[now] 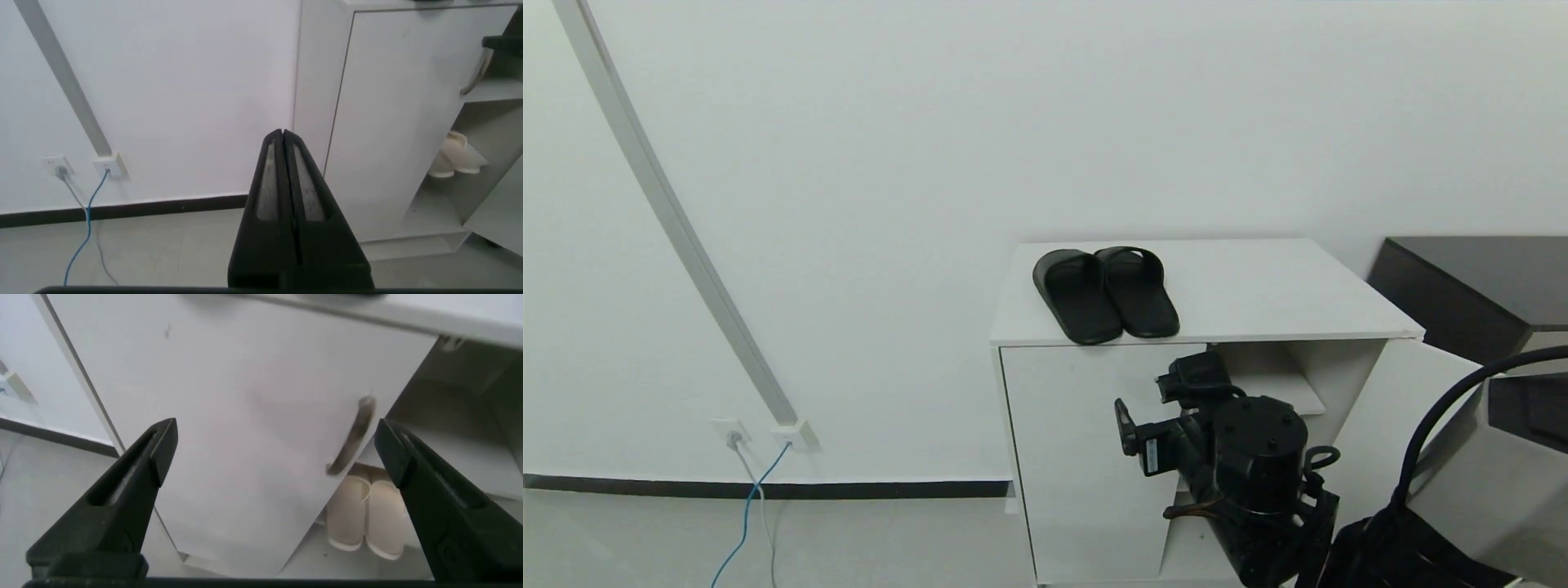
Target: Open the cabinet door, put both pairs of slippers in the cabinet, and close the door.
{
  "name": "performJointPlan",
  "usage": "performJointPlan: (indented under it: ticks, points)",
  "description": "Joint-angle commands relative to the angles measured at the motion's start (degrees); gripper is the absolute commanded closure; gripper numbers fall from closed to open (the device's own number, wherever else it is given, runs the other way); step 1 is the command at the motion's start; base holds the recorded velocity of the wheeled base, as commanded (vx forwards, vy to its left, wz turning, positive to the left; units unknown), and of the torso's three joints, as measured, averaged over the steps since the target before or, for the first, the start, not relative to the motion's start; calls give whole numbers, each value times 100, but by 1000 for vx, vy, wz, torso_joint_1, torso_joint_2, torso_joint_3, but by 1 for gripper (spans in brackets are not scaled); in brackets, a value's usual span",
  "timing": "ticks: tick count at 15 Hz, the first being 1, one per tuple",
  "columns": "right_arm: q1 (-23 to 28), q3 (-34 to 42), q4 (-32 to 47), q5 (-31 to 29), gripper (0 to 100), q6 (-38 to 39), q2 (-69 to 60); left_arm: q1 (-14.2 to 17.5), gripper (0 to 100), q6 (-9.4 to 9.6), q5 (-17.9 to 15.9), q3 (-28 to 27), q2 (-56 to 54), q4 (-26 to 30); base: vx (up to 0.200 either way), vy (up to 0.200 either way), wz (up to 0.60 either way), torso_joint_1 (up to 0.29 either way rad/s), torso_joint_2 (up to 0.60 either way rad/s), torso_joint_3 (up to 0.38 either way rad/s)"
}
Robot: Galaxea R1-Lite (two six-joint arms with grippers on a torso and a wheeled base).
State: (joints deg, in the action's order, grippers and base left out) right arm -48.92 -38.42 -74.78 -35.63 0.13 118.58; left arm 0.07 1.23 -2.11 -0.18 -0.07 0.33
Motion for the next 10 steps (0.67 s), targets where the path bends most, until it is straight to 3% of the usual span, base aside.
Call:
performJointPlan:
  ticks: [1, 6, 10]
  points:
    - [-3, 2, 7, -5, 0, 4, 51, 1, 100, 0, 0, 1, 7, 2, 0, 0, 0, 271, -579, -320]
    - [-3, 90, -37, 92, 0, 13, 78, 1, 100, -9, 9, 1, 7, 2, 0, 0, 0, 258, -581, -326]
    - [-3, 116, -28, 92, 0, 13, 87, 1, 100, -9, 9, 1, 7, 2, 0, 0, 0, 189, -416, -226]
